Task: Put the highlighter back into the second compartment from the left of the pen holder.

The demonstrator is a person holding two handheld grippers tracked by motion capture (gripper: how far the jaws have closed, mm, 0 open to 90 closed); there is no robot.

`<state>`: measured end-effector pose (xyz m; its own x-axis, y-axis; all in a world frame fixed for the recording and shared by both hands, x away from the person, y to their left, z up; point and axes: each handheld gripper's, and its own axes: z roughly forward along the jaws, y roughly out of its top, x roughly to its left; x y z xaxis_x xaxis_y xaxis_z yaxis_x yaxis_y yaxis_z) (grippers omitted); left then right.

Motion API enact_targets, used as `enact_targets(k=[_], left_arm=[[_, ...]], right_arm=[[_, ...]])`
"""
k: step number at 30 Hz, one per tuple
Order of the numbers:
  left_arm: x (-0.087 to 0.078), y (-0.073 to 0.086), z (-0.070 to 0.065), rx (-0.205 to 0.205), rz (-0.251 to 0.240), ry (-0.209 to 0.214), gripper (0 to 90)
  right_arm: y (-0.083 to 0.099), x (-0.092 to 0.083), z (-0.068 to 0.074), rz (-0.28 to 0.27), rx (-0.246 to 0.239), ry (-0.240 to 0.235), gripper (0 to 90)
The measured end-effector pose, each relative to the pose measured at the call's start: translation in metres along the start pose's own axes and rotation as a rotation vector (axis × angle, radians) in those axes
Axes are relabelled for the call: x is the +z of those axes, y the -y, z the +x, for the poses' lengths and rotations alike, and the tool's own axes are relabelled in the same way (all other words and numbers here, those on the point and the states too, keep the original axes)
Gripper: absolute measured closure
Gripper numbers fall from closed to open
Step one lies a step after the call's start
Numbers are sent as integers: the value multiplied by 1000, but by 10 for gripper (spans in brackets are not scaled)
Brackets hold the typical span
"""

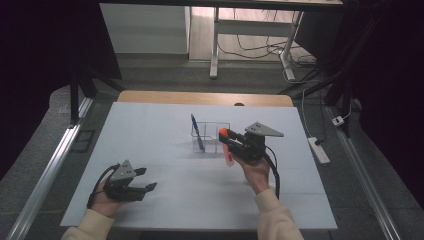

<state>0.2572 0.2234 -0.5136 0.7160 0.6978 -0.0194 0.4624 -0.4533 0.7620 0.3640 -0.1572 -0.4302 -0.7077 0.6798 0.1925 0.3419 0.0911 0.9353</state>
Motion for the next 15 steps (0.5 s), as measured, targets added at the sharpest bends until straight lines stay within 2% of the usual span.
enact_targets(k=[15], left_arm=[[1,0,1,0,4,3,322]], right_arm=[[-13,10,-5,-27,-6,-2,667]])
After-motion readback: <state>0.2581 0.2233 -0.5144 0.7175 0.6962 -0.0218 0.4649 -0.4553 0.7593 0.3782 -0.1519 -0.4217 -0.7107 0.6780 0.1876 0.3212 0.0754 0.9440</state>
